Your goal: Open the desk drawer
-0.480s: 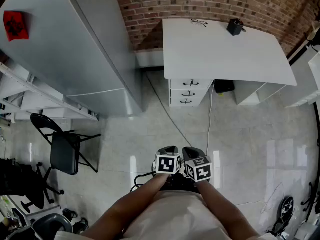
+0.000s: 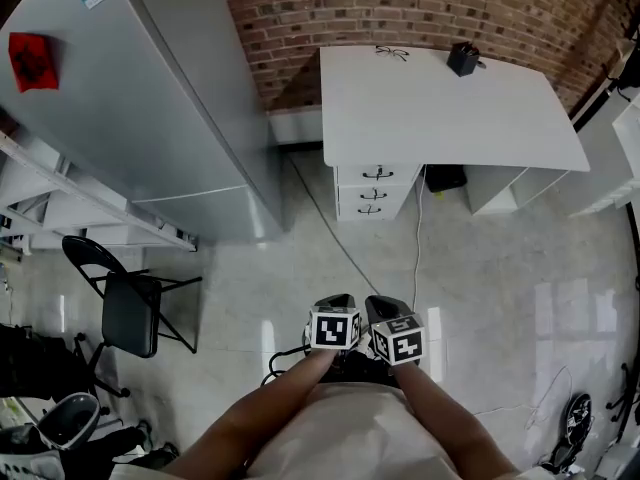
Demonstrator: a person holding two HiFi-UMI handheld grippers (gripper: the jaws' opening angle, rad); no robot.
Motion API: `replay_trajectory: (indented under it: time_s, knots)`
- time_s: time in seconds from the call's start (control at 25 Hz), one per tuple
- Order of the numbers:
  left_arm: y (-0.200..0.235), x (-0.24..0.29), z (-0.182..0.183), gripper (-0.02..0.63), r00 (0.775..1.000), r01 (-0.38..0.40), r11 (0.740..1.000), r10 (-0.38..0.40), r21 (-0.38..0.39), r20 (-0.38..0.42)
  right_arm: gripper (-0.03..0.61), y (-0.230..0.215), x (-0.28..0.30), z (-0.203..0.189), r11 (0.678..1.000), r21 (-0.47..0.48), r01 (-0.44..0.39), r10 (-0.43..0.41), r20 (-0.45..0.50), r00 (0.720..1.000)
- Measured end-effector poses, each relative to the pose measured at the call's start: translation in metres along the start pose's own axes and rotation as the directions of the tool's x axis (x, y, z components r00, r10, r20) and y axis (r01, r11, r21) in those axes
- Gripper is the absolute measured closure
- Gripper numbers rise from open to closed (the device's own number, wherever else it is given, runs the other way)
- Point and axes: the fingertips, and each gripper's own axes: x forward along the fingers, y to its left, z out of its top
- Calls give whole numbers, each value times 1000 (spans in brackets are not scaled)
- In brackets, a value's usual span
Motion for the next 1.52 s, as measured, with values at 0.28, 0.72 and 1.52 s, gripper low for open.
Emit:
replay_trajectory:
  time_s: [0.28, 0.72, 1.52]
  knots:
    - [4, 0, -5, 607, 1000, -14, 1000, 14, 3, -7, 563, -3, -2, -7, 1000, -6, 4, -4, -1, 1000]
    - [0, 10, 1, 607, 998, -60, 998, 60, 13, -26, 563, -34, -5, -7, 999, 44, -22, 21, 10, 1000]
    - [-10, 53, 56, 607, 996, -91, 996, 91, 2, -2, 563, -109, 10, -1, 994, 111, 12, -7, -41, 999]
